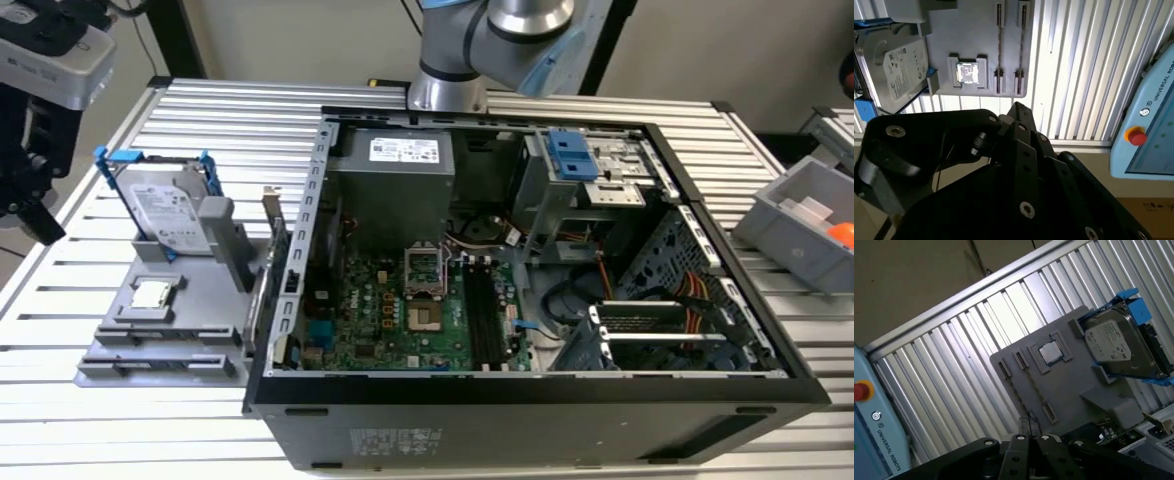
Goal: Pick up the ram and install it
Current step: 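Pick up the ram and move it above insertion slot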
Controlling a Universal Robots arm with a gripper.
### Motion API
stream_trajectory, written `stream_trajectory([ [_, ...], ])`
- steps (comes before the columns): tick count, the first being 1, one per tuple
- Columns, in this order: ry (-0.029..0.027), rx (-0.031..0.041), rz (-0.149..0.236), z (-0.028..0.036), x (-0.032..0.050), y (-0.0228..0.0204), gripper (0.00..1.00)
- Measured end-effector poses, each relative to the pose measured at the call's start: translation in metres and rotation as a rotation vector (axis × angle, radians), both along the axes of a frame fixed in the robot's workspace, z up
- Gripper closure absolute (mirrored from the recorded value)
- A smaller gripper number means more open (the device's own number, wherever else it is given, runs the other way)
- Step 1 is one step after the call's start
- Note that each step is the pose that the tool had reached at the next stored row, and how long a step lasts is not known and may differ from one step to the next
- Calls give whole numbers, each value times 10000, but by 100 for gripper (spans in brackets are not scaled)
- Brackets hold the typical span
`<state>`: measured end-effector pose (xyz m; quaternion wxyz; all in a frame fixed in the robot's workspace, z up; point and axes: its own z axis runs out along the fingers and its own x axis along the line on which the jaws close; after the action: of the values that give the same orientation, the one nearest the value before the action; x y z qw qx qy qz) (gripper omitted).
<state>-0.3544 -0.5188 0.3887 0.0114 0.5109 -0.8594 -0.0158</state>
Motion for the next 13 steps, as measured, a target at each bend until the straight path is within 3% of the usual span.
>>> stream_trajectory([
  [13,0,-38,1646,0,0,0,100],
])
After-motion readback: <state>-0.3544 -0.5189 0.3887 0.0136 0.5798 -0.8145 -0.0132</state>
